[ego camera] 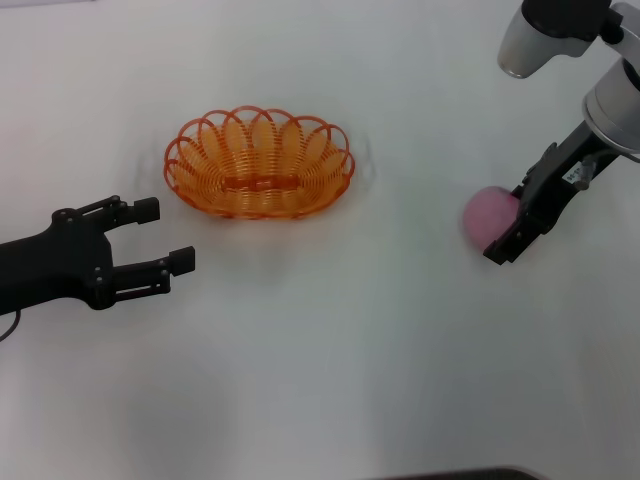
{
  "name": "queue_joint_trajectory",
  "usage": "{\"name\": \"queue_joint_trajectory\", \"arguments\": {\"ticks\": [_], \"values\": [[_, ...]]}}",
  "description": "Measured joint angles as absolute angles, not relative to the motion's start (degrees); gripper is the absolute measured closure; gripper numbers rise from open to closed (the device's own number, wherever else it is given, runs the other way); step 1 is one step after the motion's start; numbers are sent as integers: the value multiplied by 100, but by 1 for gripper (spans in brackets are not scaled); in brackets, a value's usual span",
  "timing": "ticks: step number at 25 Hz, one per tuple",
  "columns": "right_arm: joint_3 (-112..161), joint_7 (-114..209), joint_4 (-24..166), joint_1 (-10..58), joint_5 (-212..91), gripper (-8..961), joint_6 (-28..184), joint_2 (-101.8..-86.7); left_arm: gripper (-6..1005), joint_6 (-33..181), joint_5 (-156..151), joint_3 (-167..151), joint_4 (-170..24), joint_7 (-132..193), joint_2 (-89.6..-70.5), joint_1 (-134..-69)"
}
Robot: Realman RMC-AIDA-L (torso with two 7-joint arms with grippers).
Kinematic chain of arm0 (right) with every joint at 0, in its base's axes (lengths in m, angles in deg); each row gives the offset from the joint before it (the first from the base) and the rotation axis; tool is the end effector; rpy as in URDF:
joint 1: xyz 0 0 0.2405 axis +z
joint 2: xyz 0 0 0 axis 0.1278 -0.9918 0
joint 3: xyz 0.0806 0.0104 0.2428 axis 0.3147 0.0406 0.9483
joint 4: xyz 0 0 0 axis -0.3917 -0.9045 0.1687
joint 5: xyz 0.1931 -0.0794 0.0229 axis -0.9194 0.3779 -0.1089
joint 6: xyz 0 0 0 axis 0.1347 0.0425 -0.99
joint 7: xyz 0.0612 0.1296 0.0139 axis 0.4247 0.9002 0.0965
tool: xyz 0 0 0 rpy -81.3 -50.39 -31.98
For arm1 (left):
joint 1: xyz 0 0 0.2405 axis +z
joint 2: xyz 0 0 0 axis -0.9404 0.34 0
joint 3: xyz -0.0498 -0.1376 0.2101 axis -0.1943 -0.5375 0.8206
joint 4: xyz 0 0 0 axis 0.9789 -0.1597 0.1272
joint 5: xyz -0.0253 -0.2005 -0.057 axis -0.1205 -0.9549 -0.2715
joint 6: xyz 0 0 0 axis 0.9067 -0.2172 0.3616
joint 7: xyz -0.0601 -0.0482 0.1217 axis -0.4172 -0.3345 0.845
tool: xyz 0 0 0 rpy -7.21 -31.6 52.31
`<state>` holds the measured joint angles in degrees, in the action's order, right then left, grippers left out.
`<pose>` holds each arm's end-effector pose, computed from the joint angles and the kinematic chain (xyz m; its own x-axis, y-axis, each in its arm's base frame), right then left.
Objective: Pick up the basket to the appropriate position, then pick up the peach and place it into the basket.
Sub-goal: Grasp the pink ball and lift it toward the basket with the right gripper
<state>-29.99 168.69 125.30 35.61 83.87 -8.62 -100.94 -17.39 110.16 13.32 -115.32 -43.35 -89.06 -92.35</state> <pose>0.2289 0.3600 0.0058 0.7115 -0.5737 0.4058 -0.5038 -0.8190 -0.2745 -0.2978 0.2686 0.0006 0.7500 0.3838 0.5386 0.5213 -0.8443 -0.1242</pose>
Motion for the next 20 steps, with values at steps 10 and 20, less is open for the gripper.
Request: {"name": "queue_joint_trajectory", "arguments": {"ticks": [10, 20], "values": [[-3002, 16908, 12556, 3565, 8485, 17, -850, -10088, 136, -1728, 11016, 1334, -11530, -4334, -8907, -9236], [-2986, 16951, 12581, 3571, 8662, 272, -726, -10085, 136, -1727, 11017, 1334, -11530, -4317, -8911, -9209]]}}
